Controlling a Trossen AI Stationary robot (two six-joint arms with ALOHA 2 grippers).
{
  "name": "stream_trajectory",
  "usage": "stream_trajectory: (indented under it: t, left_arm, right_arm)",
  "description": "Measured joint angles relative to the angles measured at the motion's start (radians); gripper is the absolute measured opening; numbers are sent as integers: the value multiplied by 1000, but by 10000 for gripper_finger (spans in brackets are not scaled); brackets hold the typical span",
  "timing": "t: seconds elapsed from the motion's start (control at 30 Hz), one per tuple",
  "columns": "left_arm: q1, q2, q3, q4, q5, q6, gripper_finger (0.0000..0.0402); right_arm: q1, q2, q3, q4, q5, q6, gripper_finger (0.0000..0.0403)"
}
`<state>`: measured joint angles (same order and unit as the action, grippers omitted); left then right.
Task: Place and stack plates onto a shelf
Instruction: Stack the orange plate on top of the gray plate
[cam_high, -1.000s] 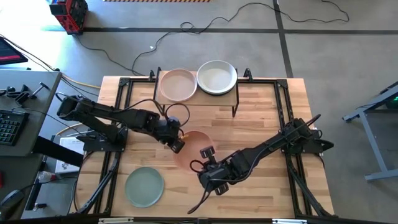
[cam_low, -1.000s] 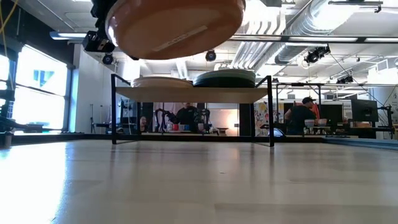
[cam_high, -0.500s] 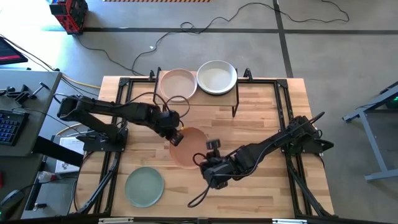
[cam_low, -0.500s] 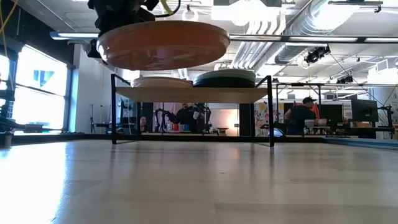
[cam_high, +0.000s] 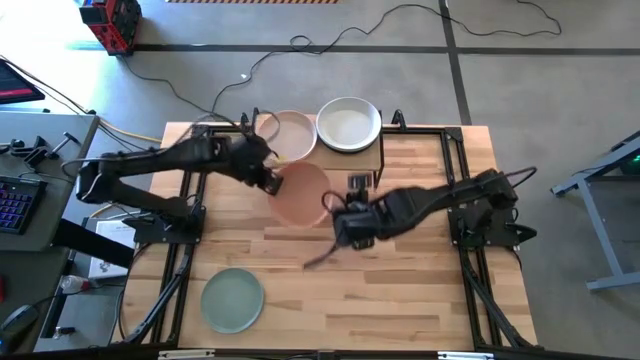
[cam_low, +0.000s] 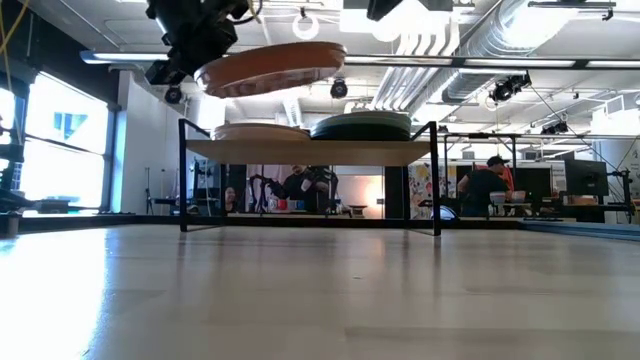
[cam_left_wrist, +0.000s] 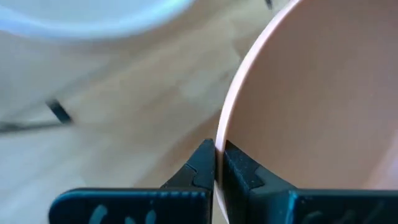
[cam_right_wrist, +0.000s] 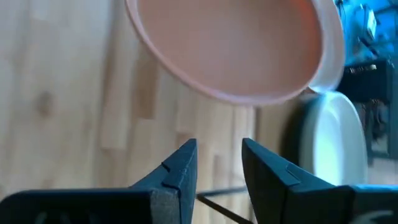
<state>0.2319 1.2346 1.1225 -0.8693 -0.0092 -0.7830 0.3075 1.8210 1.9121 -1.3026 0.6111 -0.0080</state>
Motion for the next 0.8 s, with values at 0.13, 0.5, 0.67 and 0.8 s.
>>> stream_trajectory:
  t: [0.13,0.5,0.67,0.8]
  left_arm:
    - [95,-61,0,6,-41,42,3]
    - [340,-165,1,144,-80,139,3]
    - [405,-168,1,233,-53,168,3]
    - [468,-164,1,214,-53,168,3]
  right_arm:
    - [-81,-12,0,-38,-4,-52,110]
    - [-295,-12,0,-62,-22,-213,110]
    - [-391,-12,0,-60,-99,-263,110]
    - [-469,-11,0,-58,-218,-262,110]
